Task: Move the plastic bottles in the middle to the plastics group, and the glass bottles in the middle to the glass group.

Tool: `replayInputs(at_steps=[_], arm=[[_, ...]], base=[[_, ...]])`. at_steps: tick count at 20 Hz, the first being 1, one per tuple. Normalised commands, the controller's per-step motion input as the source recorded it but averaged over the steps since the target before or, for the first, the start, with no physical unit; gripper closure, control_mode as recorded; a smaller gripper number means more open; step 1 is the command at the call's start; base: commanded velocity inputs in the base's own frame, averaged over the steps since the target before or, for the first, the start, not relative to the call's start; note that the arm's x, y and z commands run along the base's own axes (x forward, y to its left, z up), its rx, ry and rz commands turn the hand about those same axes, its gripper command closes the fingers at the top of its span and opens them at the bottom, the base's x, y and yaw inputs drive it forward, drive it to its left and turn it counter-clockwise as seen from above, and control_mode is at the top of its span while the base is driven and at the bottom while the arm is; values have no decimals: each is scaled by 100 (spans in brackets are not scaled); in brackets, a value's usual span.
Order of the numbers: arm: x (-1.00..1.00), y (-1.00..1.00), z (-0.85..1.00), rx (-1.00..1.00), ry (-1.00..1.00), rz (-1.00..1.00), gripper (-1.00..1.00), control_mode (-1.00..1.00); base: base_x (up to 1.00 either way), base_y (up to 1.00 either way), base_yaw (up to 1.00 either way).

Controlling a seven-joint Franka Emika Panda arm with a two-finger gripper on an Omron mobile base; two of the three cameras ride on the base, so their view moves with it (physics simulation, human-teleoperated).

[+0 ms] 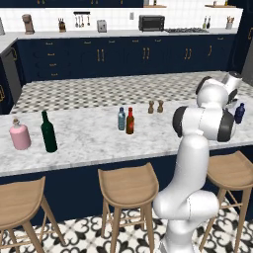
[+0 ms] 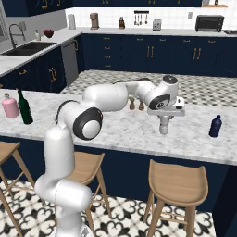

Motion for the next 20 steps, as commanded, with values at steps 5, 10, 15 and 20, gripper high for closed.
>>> replayInputs(at_steps=[5,10,15,20], arm=[[24,0,-43,0,-2,2,100,-100],[25,0,-32,0,-2,0,100,-100],[18,0,-35,0,0,0,100,-100],[1,0,-28,0,0,0,100,-100]], base=[[0,0,0],[0,0,0],[0,0,0],[0,0,0]])
